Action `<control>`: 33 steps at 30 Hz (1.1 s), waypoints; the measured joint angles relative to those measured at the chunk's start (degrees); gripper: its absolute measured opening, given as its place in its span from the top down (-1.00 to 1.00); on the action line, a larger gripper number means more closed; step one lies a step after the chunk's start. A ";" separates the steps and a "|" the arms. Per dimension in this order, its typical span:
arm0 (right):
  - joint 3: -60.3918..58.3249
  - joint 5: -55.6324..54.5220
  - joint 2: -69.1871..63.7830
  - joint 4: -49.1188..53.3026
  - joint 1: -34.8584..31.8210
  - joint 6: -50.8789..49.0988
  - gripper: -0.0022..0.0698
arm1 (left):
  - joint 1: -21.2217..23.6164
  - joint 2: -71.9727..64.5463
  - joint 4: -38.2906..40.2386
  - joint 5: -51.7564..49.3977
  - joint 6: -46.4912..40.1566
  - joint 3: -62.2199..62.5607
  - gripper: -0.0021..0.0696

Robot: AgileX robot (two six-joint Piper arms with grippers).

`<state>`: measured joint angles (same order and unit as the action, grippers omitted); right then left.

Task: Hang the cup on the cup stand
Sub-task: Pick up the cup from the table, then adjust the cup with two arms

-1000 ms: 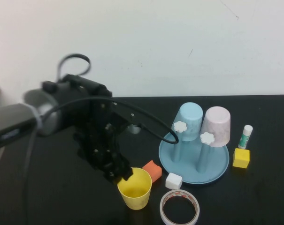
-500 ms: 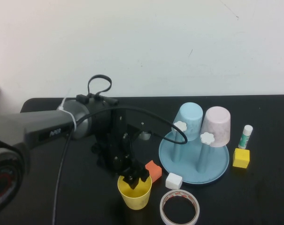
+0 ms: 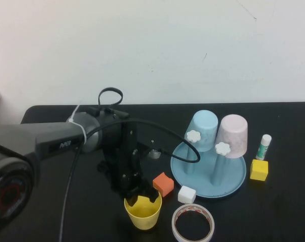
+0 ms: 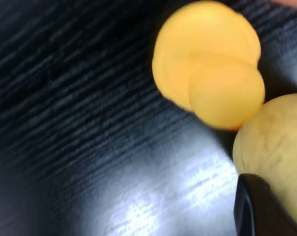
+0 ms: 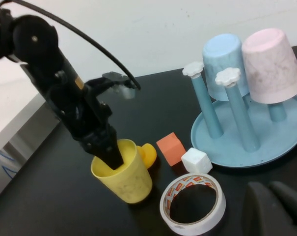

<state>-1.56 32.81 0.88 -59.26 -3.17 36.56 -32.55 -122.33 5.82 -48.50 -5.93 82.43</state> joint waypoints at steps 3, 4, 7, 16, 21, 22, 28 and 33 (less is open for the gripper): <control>0.00 0.00 0.00 0.00 0.00 0.09 0.94 | -0.27 3.03 0.00 -1.00 -0.54 -0.28 0.93; 0.00 0.00 0.00 0.00 0.00 0.07 0.94 | -0.41 4.92 0.00 -0.88 -0.56 -1.05 0.93; 0.00 0.00 0.00 0.00 0.00 0.11 0.94 | -1.26 13.15 0.28 2.58 -0.84 -5.37 0.93; 0.00 0.00 0.00 -0.20 0.00 0.21 0.94 | -5.52 45.84 0.52 27.38 -1.07 -31.26 0.93; 0.00 0.24 0.00 -1.57 0.00 0.21 0.94 | -6.32 61.35 0.56 39.32 -1.07 -42.64 0.93; 0.00 0.22 0.00 -2.20 0.00 0.21 0.94 | -6.32 64.24 0.56 41.03 -1.07 -44.46 0.93; 0.00 1.86 0.00 -12.26 0.00 6.74 0.94 | -6.32 74.33 -2.19 49.51 -1.91 -51.10 0.93; 0.00 3.99 0.00 -21.82 0.00 9.64 0.94 | -6.32 75.12 -7.50 57.89 -2.71 -52.46 0.93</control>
<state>-1.56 36.81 0.88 -81.08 -3.17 46.20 -38.87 -47.21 -1.68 9.39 -8.64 29.97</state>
